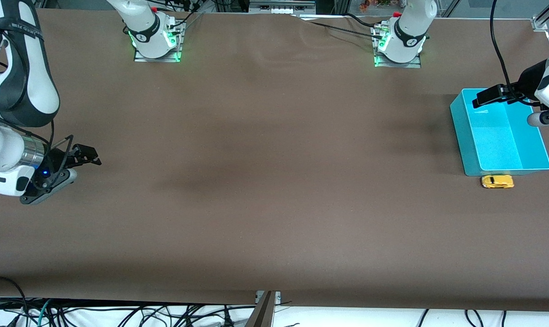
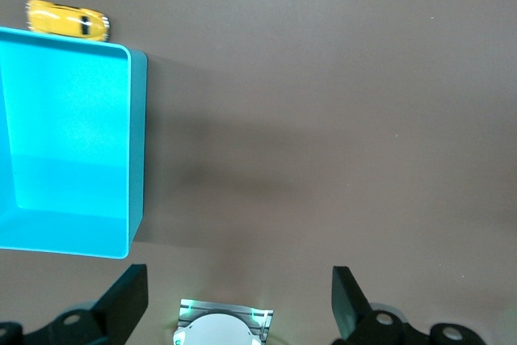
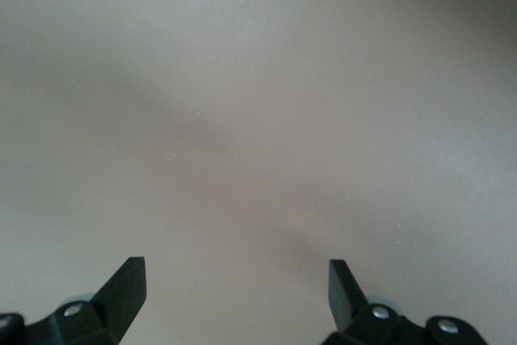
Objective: Wind and store yellow beetle car
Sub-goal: 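Move the left gripper down beside the yellow car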
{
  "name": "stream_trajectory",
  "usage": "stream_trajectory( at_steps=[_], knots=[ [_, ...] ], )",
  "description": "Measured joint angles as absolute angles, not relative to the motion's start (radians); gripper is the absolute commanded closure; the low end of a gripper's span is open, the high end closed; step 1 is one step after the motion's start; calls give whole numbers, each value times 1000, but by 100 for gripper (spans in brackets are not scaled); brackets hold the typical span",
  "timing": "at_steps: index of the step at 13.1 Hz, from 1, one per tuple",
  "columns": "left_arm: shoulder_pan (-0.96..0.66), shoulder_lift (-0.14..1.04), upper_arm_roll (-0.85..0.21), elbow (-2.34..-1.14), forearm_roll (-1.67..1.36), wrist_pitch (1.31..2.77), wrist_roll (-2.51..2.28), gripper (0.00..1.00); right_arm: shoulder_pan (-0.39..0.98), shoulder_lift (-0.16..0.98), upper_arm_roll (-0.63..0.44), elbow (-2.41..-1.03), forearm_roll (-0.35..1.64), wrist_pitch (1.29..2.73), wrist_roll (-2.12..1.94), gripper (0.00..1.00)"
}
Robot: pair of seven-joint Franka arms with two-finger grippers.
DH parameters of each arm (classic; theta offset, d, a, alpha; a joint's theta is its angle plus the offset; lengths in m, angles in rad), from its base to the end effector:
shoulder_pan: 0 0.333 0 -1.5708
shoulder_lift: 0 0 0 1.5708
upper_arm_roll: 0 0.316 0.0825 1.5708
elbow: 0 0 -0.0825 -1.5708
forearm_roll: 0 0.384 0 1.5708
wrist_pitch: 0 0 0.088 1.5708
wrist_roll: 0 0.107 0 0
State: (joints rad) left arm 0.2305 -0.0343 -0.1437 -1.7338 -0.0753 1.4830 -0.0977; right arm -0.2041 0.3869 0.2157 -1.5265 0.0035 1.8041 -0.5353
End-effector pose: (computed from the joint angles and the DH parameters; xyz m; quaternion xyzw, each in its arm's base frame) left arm 0.5250 0.0360 0.5609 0.9892 0.0926 -0.1083 0.0346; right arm 0.6600 -0.0103 0.4323 -0.9624 -0.2635 0.0375 0.0540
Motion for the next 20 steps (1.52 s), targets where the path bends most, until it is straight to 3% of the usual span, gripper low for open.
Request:
stream_trajectory(
  at_steps=[9,16,20],
  knots=[
    [236,-1,-133,-1731,-75,1490,-80,0,-171,355,230,-1482,3,1688,-151,0],
    [294,226,-124,-1541,-39,1501,-32,0,-175,330,222,-1481,3,1655,-36,0],
    [335,356,-119,-1494,-8,1517,-24,0,-181,329,215,-1481,3,1653,-35,0]
  ],
)
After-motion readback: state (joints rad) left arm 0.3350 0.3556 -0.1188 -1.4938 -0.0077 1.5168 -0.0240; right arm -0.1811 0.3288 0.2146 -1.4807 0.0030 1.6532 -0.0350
